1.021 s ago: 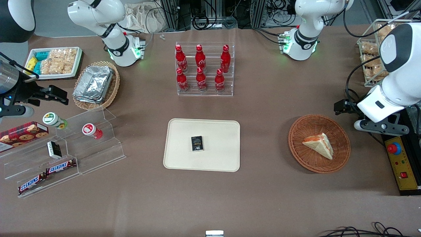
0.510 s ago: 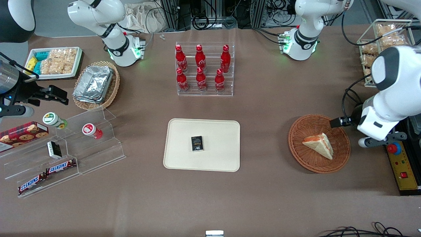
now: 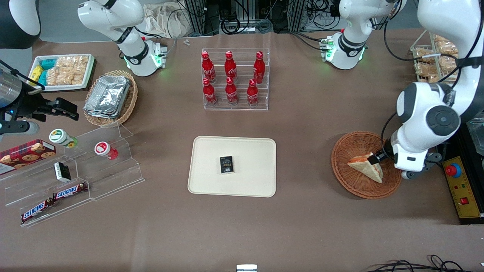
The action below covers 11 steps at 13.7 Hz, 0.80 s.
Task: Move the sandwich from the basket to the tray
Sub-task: 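Lower the open left gripper over the sandwich in the wicker basket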
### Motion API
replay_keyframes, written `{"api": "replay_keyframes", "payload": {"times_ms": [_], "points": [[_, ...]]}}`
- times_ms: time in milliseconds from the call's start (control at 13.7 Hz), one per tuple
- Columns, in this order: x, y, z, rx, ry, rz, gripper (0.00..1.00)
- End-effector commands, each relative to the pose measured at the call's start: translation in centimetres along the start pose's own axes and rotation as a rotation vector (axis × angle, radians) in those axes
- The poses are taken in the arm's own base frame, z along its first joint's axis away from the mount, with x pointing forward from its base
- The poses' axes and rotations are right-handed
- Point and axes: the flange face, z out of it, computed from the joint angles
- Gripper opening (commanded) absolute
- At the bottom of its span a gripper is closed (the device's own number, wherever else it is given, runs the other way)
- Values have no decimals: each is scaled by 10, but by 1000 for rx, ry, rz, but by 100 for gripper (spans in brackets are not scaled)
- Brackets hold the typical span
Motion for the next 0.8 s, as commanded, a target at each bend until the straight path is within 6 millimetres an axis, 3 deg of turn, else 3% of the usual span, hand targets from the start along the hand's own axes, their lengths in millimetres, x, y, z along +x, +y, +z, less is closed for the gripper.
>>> {"api": "replay_keyframes", "payload": {"times_ms": [0,438,729], "points": [[0,9,22,22,16,-39,100],[2,13,54,13,-5,-50,100],[1,25,92,-16,-23,-116,100]]}}
